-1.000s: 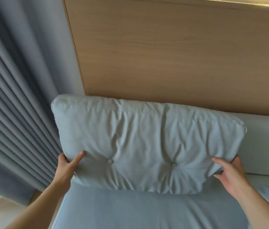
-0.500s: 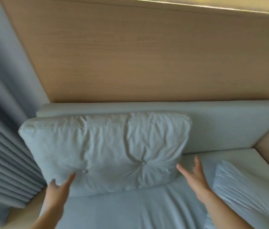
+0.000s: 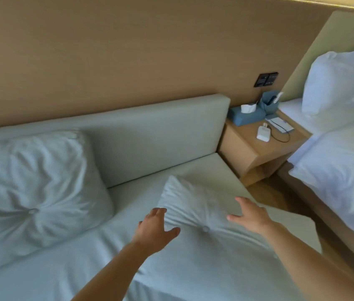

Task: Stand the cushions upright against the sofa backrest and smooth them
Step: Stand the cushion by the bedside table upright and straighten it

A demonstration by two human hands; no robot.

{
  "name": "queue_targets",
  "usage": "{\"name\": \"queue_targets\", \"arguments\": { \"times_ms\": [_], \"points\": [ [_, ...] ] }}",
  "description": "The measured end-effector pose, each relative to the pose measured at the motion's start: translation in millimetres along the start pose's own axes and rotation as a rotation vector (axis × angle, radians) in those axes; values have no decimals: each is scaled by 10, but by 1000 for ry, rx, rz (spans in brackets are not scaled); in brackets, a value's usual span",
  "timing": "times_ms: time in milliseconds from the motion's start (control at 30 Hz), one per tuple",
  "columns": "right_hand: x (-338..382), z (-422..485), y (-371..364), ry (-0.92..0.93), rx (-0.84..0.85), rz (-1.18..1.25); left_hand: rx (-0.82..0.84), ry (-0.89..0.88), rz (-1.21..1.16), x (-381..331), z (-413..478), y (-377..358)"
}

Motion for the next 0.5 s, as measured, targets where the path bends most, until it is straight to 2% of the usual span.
{"name": "queue_targets", "arguments": {
  "times_ms": [167,300,367,500],
  "points": [
    [-1275,733,139,-63,182,-94,168,-145,227,-1013,943,-1022],
    [-2040,1152,-145,-100,318,-123,219,-294,367,-1502,1743,-1652],
    [-2307,1323,-381,-61,334,-90,264,-278,436,-1584,2085,-1943],
    [-2474,1542,-613,37,339,4,284,-135,466,-1485,2439,-2352]
  ]
}}
Point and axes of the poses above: each hand's wrist, its own z-axis towards the middle knuckle, its own y-axis out of the back of the hand, x = y × z, the point moved 4 cm from there along z, towards the middle knuckle, and after that the axes turned 8 degrees about -x, right-handed, at the moved point
